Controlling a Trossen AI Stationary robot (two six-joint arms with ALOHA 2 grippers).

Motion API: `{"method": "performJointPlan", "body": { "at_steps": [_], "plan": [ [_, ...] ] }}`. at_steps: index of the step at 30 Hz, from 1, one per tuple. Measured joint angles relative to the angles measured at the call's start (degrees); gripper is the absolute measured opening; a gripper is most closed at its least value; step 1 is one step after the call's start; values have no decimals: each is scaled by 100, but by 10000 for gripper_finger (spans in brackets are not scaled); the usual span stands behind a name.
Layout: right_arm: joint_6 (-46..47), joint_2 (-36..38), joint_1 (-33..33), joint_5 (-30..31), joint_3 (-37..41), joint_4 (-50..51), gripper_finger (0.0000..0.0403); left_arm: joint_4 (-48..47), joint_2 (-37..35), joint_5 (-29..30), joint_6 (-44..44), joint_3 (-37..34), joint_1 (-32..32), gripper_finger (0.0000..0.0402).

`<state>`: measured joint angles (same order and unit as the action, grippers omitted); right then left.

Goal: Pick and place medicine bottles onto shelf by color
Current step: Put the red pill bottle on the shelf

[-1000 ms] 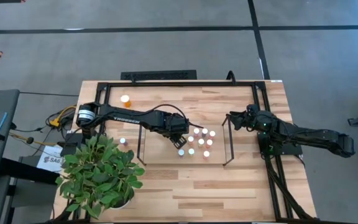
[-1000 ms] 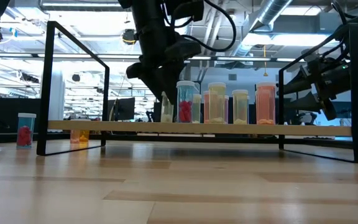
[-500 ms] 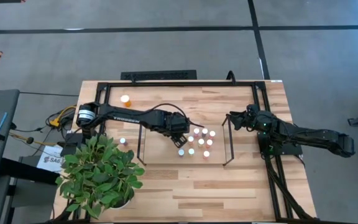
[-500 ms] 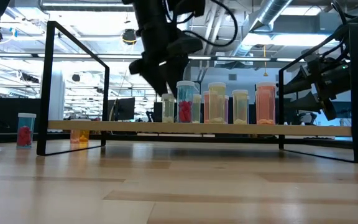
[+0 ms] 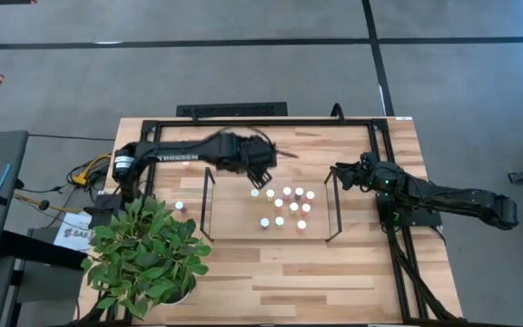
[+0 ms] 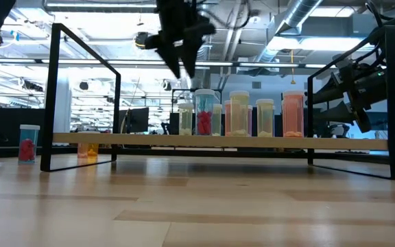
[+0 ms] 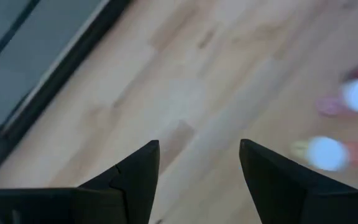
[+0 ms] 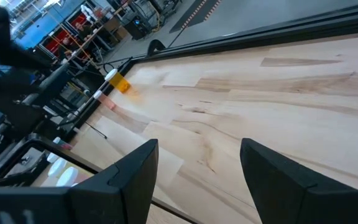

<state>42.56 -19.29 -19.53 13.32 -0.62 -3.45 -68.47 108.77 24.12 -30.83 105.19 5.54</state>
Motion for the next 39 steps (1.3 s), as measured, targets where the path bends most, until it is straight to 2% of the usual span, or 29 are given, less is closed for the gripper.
{"method": "performJointPlan", "body": {
  "at_steps": [2,7,14,18,24,27,30,37,39],
  "plan": [
    [-2,0,-1,0,0,-1,249,-231,-27,-145,-64,3,280,211],
    [0,0,0,0,0,-2,249,-886,-50,-1093,-526,-41,1176,210],
    [0,0,-2,0,0,-2,249,-1662,-57,-1496,-1276,-41,2130,210],
    [-2,1,-1,0,0,-2,249,-2006,-57,-1515,-1623,-46,2331,210],
    [0,0,0,0,0,0,249,-2115,-87,-1010,-2090,-129,2337,210],
    [-2,2,-2,0,0,0,249,-2116,-293,-917,-2353,-626,2373,210],
    [0,0,-2,0,0,0,249,-1847,-677,-932,-2683,-1447,2414,210],
    [-2,2,-2,0,0,0,249,27,-2136,-724,-4159,-3760,2444,210],
    [-2,1,-1,0,0,0,249,278,-2439,-693,-4567,-4267,2446,210]
  ]
}}
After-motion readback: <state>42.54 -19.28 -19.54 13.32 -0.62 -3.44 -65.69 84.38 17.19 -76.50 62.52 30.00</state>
